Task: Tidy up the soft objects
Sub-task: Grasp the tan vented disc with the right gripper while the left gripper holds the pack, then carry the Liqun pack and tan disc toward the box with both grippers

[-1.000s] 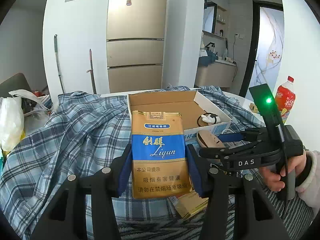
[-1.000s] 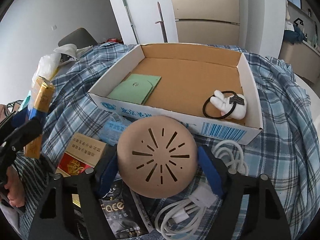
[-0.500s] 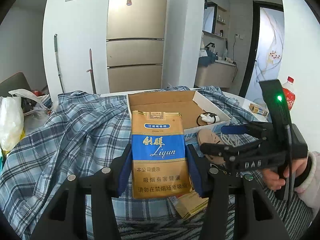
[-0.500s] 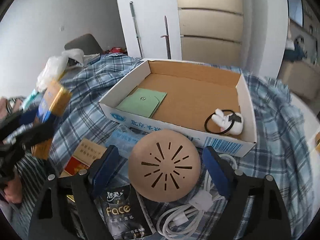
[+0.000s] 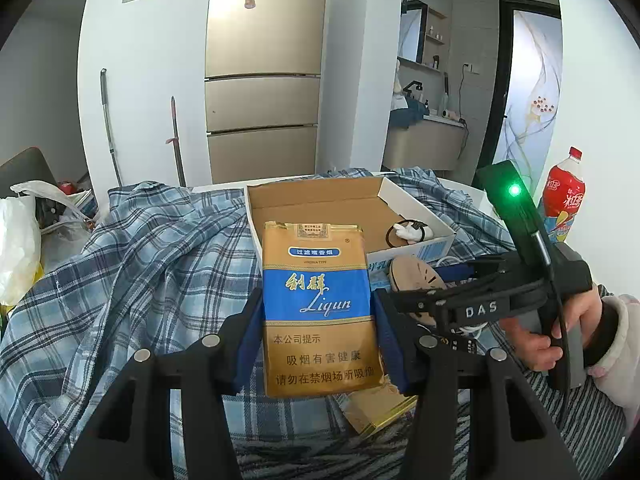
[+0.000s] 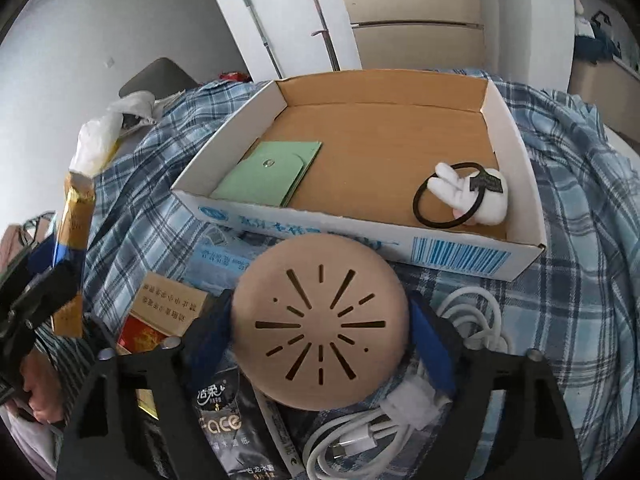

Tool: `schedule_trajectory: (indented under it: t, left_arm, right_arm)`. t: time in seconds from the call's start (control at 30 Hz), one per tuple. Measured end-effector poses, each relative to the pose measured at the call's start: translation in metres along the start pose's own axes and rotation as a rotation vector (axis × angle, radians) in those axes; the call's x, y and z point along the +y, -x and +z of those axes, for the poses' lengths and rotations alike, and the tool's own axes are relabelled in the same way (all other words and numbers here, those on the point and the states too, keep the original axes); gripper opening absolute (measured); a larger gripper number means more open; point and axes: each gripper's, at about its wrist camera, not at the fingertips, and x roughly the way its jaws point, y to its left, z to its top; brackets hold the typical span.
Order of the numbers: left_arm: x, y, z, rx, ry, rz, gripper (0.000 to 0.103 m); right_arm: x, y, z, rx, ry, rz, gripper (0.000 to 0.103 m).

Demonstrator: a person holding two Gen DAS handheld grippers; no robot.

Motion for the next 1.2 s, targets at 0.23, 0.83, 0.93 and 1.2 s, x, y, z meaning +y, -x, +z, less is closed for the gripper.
schedule_trajectory:
  t: [0.23, 0.83, 0.93, 1.2]
  left_arm:
    - [0.002, 0.002, -0.001, -0.017, 0.001, 0.001, 0.054]
    - [-0.013, 0.021, 0.001, -0.112, -0.050, 0.082, 0.054]
    - [-0.028, 0.035, 0.007, -0.172, -0.064, 0.108, 0.054]
    - [-0.053, 0.048, 0.040, -0.244, -0.125, 0.139, 0.055]
  right_arm:
    - [0.010, 0.019, -0.001, -0.103, 0.055, -0.027, 0.076]
    - [0.060, 0.083, -0.018, -0.524, 0.269, -0.190, 0.076]
    - [0.059, 0.091, -0.022, -0.564, 0.260, -0.199, 0.077]
    - [0.056, 0.124, -0.005, -0.643, 0.204, -0.239, 0.077]
